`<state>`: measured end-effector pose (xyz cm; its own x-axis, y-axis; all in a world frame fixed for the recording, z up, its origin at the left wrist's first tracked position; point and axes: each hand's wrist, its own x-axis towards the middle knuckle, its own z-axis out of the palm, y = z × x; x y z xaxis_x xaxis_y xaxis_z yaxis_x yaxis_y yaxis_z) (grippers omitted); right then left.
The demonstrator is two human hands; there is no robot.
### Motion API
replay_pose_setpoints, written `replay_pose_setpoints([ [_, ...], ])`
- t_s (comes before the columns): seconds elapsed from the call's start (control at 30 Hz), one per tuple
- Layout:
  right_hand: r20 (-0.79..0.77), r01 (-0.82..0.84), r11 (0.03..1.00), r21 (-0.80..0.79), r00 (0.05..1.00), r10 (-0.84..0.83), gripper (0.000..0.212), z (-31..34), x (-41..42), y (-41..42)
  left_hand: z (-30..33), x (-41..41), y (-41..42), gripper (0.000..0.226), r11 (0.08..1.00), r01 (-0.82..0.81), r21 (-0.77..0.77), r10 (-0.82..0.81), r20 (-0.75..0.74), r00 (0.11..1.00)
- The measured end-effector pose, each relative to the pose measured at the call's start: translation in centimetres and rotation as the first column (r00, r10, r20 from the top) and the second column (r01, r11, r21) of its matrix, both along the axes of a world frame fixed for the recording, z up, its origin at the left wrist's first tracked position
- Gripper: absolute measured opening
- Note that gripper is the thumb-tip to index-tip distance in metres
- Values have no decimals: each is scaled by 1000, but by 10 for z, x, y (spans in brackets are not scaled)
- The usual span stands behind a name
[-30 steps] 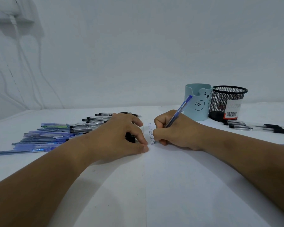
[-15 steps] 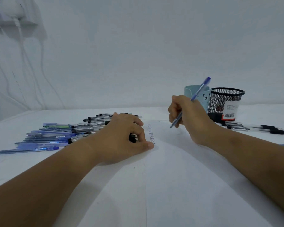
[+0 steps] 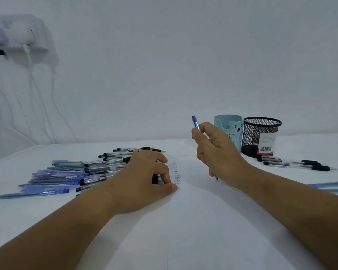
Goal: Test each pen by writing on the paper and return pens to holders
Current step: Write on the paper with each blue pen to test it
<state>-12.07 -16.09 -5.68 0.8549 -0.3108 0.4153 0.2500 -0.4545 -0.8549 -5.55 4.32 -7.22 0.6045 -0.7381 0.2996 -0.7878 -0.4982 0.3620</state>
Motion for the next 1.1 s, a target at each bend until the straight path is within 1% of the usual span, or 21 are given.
replay_pose_setpoints([
  [0.27,41,-23,1000,-17,999,24,29,-2,-2,-3,2,-5,-4,23,1000,-14,20,12,64,998],
  [0.33,47,-46,998,-50,998,48,29,1,-3,-3,1,-5,-5,29,1000,6,5,-6,104,995],
  [0.4,37,-39,992,-119,998,44,27,6,-5,-3,-2,-5,-8,40,998,54,-44,-47,143,989],
  [0.43,15,-27,985,-169,999,30,27,10,-6,-4,-2,-8,-9,43,994,87,-72,-76,155,985],
  [0.5,-43,-17,955,-296,999,4,27,21,-9,-9,-2,-18,-15,40,982,168,-83,-152,170,974],
  [0.53,-66,-20,938,-346,998,-3,22,28,-11,-13,-2,-23,-18,37,977,202,-70,-188,170,967],
  [0.57,-89,-29,923,-383,996,-6,12,36,-16,-17,-2,-28,-21,36,973,225,-55,-213,164,963],
  [0.6,-109,-31,905,-424,994,-17,8,43,-20,-22,-3,-30,-23,37,970,241,-41,-232,158,960],
  [0.67,-134,-9,850,-526,988,-73,17,55,-31,-36,-5,-31,-25,41,962,273,-12,-267,161,950],
  [0.73,-154,21,802,-598,978,-140,13,62,-44,-54,-7,-30,-27,40,955,296,12,-294,159,943],
  [0.8,-206,30,764,-645,955,-212,7,62,-56,-78,-8,-28,-26,35,956,295,-2,-292,127,948],
  [0.87,-266,17,738,-675,927,-265,7,56,-70,-103,-10,-27,-26,33,957,290,-21,-287,102,953],
  [0.97,-334,-24,704,-710,892,-306,12,45,-92,-131,-11,-27,-27,37,958,286,-34,-283,80,956],
  [1.1,-409,-62,687,-724,841,-355,24,32,-112,-152,-11,-29,-28,42,956,292,-41,-286,104,952],
])
